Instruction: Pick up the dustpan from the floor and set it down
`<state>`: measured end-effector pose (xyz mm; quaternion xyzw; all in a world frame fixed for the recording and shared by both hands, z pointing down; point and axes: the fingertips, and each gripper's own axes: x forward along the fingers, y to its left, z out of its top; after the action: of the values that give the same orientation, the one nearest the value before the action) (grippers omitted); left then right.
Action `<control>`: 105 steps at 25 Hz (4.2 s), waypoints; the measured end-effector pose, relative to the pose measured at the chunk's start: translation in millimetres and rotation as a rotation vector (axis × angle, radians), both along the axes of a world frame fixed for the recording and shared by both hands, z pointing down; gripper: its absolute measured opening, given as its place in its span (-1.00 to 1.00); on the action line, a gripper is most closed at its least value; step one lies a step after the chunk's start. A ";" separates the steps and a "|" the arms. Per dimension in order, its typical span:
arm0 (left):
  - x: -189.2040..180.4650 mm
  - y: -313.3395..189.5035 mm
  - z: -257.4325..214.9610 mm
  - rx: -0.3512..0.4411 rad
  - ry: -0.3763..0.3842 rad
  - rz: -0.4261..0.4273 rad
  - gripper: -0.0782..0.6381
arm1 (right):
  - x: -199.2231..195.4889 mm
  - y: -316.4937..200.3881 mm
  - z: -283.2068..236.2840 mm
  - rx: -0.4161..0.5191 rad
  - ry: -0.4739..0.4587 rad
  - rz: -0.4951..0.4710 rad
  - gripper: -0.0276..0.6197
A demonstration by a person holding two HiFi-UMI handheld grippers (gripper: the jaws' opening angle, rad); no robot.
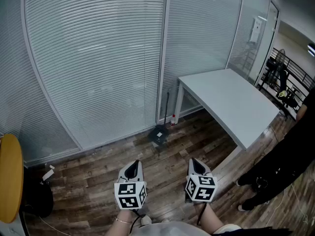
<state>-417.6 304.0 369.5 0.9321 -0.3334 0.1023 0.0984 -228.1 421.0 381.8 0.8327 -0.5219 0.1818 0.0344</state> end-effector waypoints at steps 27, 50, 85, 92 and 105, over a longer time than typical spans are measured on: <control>9.3 -32.7 21.1 -0.031 -0.038 0.082 -0.74 | 12.6 -19.0 18.5 0.011 -0.100 0.112 -0.82; 161.1 -163.8 26.8 -0.020 -0.066 -0.030 -0.74 | 194.9 -152.6 17.1 0.034 -0.086 0.053 -0.82; 368.5 -373.6 30.0 0.002 -0.040 0.026 -0.74 | 371.3 -360.6 22.0 0.007 -0.054 0.046 -0.82; 392.2 -402.2 49.1 -0.028 -0.074 0.023 -0.74 | 394.4 -392.5 40.9 -0.016 -0.098 0.030 -0.82; 438.1 -431.4 68.9 -0.075 -0.124 -0.047 -0.74 | 438.6 -448.0 62.9 -0.107 -0.107 -0.093 -0.82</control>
<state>20.6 -127.4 438.4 0.9115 -0.3564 0.1700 0.1148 210.5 -26.9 444.7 0.7936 -0.5505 0.2520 0.0594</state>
